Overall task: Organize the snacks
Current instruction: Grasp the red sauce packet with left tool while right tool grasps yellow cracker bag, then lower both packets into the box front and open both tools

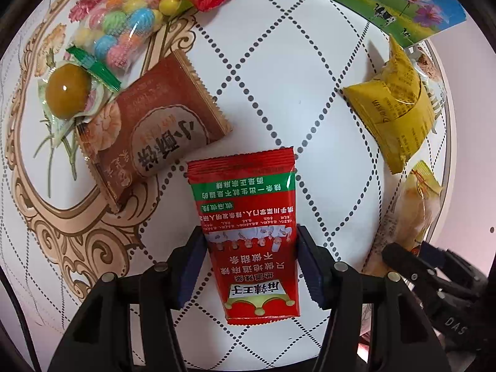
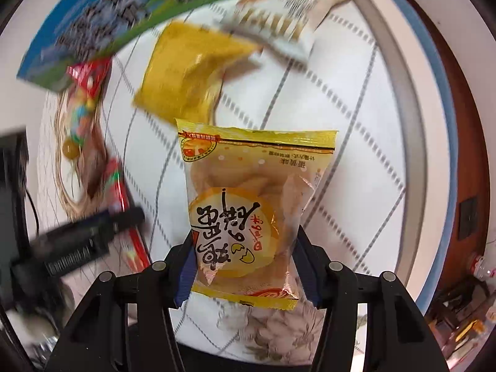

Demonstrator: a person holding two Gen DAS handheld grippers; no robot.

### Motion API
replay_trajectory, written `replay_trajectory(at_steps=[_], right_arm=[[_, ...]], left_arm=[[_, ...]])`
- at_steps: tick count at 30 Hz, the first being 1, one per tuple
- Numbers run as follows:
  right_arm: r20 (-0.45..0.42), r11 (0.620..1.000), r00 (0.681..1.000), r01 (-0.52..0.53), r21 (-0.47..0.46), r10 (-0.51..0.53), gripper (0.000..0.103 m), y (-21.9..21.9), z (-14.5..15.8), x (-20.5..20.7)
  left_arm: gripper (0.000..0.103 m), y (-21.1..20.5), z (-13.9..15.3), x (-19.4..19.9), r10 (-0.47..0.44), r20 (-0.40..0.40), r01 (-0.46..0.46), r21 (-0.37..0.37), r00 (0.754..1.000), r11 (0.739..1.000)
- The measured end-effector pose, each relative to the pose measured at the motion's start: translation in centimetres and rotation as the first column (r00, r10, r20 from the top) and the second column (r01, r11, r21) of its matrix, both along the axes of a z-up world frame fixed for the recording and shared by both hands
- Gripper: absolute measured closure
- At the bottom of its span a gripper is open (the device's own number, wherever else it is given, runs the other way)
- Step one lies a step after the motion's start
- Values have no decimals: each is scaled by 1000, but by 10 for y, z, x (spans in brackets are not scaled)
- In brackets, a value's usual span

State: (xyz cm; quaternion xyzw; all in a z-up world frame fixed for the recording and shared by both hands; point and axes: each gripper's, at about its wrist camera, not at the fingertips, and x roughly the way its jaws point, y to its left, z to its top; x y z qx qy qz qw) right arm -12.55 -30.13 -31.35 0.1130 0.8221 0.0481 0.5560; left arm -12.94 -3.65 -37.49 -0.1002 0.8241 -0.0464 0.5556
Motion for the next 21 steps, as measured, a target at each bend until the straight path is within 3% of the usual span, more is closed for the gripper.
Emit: replay_trajectory(at_steps=[6,10,12,15,21], right_arm=[[-23,995,995,97,10,-97,42,-10,-15,-9],[-21,996,995,93,3,-93,42,-5,-17,-10],[-21,996,996,90,-1,-90,43,-3,-19,-6],[-12,997,997,74,-7,-74,46,5,-16,-4],[8,998,998,67,21,-67,50,9,-2,-3]], left_arm=[[34,18,-18,5,47,-34,-48,-46,998,998],[34,17,-19,-1,39,-25,-40,-41,999,998],[48,12,-13,-8,23,-13,-24,-23,1000,999],[55,5,-2,-14,7,3,-7,-22,1000,1000],[57,1,16,-18,1,32,0,-33,999,999]])
